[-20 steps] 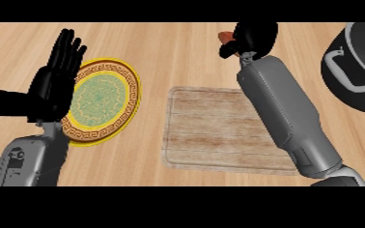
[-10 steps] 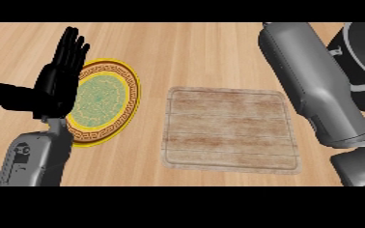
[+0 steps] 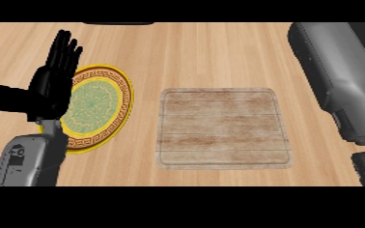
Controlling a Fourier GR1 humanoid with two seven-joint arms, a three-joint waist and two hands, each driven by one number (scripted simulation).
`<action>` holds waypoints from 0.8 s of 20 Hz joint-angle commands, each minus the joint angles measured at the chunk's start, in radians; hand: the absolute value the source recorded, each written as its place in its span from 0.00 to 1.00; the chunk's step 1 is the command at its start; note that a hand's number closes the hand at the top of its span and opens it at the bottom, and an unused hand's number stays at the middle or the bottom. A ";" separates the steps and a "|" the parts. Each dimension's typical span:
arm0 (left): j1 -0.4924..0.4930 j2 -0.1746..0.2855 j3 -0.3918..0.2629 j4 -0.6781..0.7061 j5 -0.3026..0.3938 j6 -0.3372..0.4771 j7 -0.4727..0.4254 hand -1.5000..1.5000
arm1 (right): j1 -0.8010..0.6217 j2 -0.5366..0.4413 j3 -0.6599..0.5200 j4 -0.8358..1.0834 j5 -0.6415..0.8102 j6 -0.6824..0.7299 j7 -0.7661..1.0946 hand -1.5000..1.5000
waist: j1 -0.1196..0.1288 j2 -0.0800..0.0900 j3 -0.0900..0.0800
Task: Pick the sweet potato from the cutting board and place it in the pot
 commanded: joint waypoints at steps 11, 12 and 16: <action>-0.003 0.023 0.033 0.035 -0.001 -0.008 -0.001 0.50 | 0.331 -0.188 -0.174 -0.216 -0.147 -0.100 -0.166 1.00 | -0.038 -0.009 0.001; 0.028 0.008 0.037 0.013 0.016 -0.018 -0.030 0.50 | 0.306 -0.174 -0.167 -0.235 -0.135 -0.067 -0.137 1.00 | -0.023 -0.008 0.000; 0.019 -0.030 -0.007 0.022 -0.031 0.019 -0.030 0.50 | 0.416 -0.207 -0.210 -0.170 -0.189 -0.177 -0.261 1.00 | -0.021 -0.005 0.001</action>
